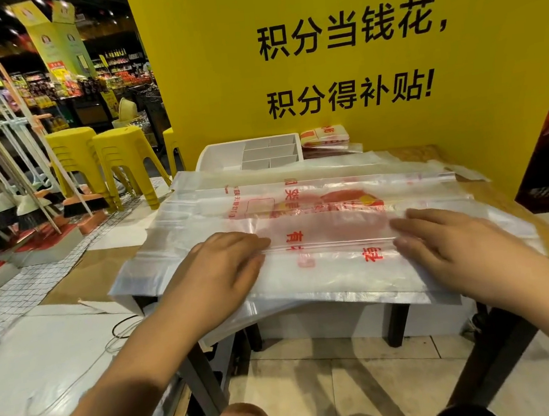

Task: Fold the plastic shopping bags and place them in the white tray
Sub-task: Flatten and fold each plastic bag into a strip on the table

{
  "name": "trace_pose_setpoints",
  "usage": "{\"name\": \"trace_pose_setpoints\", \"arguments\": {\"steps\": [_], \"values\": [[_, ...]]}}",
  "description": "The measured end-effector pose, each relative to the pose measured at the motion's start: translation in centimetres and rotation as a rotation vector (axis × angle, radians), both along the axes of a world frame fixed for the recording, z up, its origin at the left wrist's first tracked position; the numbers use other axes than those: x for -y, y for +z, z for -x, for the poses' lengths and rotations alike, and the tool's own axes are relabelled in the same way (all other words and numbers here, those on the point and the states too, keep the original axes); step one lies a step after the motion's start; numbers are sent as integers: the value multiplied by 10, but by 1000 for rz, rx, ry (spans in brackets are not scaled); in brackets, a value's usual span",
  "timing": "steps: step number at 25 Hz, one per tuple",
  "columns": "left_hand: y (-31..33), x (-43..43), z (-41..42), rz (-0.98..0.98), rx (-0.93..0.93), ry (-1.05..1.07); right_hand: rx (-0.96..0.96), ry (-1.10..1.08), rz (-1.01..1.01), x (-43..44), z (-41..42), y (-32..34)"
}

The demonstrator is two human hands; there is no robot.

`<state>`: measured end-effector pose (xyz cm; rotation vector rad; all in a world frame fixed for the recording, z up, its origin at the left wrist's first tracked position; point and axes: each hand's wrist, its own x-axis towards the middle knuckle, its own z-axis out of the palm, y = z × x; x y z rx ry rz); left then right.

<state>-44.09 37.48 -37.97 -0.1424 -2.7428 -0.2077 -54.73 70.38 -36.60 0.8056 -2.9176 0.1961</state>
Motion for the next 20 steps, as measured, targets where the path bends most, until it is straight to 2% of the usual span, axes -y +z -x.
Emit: {"name": "trace_pose_setpoints", "arguments": {"steps": [3,5,9,11,16,20], "values": [[-2,5,-5,101,-5,135,-24,-226,-109,-8,1,4],[0,1,-3,104,-51,155,-75,-235,-95,-2,2,4],[12,-20,13,-109,-132,20,-148,162,71,36,-5,0],[18,-24,22,-135,-95,9,-166,303,113,53,-5,-2],[27,-27,48,-126,135,89,-17,412,167,65,3,-10],[18,-21,50,-25,314,175,78,393,85,62,1,-11]]}}
